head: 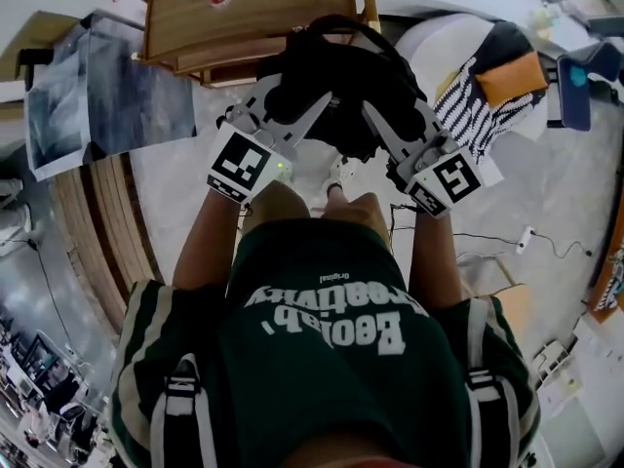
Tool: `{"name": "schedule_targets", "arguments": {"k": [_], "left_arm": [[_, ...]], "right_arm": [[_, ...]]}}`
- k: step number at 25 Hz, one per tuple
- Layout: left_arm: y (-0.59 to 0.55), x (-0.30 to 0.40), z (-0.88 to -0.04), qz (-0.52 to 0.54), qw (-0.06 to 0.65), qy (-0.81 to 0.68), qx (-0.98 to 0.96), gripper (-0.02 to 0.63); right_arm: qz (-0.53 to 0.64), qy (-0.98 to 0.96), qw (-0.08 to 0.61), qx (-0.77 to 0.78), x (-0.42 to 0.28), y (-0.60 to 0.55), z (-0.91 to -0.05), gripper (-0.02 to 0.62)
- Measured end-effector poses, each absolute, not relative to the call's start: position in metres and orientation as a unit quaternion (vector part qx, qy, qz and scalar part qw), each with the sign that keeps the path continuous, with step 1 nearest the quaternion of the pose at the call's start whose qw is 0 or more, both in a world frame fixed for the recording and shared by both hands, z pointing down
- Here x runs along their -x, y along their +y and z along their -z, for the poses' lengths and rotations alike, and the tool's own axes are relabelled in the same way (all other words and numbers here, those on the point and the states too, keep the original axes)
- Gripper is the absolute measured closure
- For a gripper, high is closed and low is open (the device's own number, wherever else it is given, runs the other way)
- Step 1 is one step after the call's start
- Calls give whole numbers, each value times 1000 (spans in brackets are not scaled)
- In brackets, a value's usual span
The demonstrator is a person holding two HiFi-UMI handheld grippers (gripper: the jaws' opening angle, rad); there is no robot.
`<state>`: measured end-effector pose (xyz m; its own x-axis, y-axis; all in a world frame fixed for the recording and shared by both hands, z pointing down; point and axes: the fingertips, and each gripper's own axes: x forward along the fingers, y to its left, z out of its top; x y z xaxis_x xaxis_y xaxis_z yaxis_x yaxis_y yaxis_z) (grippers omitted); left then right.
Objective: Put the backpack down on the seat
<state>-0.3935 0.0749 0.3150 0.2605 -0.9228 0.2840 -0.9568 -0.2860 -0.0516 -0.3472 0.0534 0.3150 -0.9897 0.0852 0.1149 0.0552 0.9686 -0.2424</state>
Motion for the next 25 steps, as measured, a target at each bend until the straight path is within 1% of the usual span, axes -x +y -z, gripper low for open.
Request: {"name": "schedule_targets", "arguments": {"k": [5, 10, 14, 19, 25], "left_arm": [[96, 370, -245, -124, 23, -612, -781, 525], [110, 349, -196, -120, -24, -609, -784, 523], [93, 325, -183, -120, -38, -605, -786, 524], [68, 297, -184, -111, -43, -590, -799, 525], [30, 250, -193, -94, -39, -530, -842, 525]], "right_arm": [[-60, -995, 43, 63, 323, 74, -246, 522], [-24, -997, 19, 72, 307, 85, -204, 522], [-20, -998, -8, 56, 285, 66, -185, 522], [-19, -999, -12, 31, 256, 45, -188, 522], [-19, -998, -17, -53, 208, 12, -196, 522]]}}
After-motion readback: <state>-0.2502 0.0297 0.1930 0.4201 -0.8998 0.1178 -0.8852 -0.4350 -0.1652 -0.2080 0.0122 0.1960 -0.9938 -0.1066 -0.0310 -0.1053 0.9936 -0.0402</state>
